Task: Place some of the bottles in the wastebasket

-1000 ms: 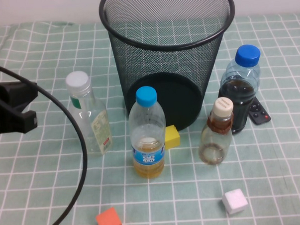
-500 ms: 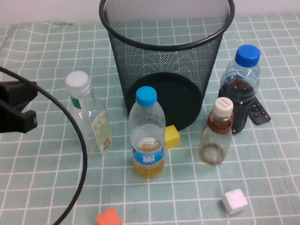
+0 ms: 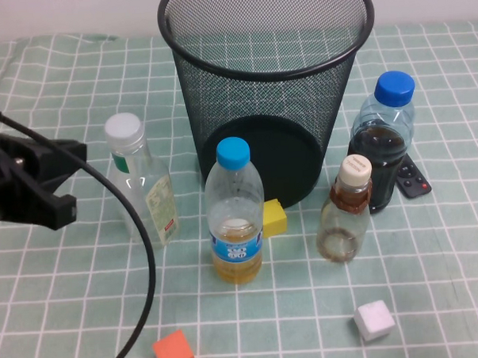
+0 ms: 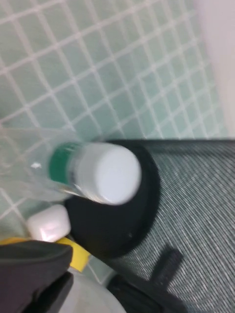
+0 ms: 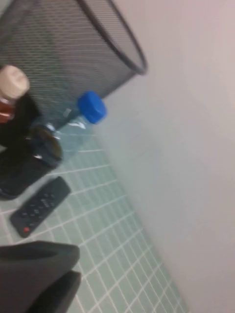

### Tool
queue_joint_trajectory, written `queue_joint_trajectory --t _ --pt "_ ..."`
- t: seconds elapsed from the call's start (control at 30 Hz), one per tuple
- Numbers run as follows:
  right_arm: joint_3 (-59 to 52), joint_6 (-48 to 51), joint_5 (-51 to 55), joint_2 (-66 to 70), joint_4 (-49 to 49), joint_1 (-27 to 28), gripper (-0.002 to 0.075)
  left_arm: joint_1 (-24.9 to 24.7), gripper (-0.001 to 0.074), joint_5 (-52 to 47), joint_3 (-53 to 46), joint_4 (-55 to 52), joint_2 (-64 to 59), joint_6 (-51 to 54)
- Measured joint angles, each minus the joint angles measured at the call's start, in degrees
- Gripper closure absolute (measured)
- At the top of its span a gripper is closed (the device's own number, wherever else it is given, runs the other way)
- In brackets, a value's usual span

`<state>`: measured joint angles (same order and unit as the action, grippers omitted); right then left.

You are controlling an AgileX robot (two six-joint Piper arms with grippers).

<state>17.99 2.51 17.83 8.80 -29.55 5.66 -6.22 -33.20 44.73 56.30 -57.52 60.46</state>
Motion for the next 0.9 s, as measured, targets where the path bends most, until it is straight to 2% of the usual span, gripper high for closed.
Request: queue_joint_trajectory --t 0.1,0.17,0.23,0.4,0.47,0.6,0.9 --pt "11.17 8.29 13.88 9.0 2.92 -0.09 0.0726 0.0 0.072 -0.36 0.0 7.23 -1.3 10.57" --pt "16.95 12.79 18.55 13.95 3.52 -0.09 0.0726 0.0 0.0675 -0.91 0.0 12.74 -2.56 17.64" --pt "20.15 16.03 18.15 17.09 3.41 -0.09 0.0726 0.0 0.0591 -1.4 0.0 17.76 -4.33 23.83" --pt "22.37 19.25 13.48 19.94 1.42 -0.09 0.0726 0.0 0.0238 -1.26 0.0 32.65 -9.5 39.0" --pt "22.37 21.14 12.98 20.22 -0.42 -0.09 0.0726 0.0 0.0171 -1.17 0.38 36.97 -11.74 45.93" --pt "22.37 22.97 12.64 20.22 -2.76 -0.09 0.0726 0.0 0.0131 -2.04 2.65 39.76 -17.63 52.94" --pt "22.37 24.18 13.61 20.22 -3.97 -0.09 0.0726 0.0 0.0126 -1.04 9.23 40.66 -28.97 54.13"
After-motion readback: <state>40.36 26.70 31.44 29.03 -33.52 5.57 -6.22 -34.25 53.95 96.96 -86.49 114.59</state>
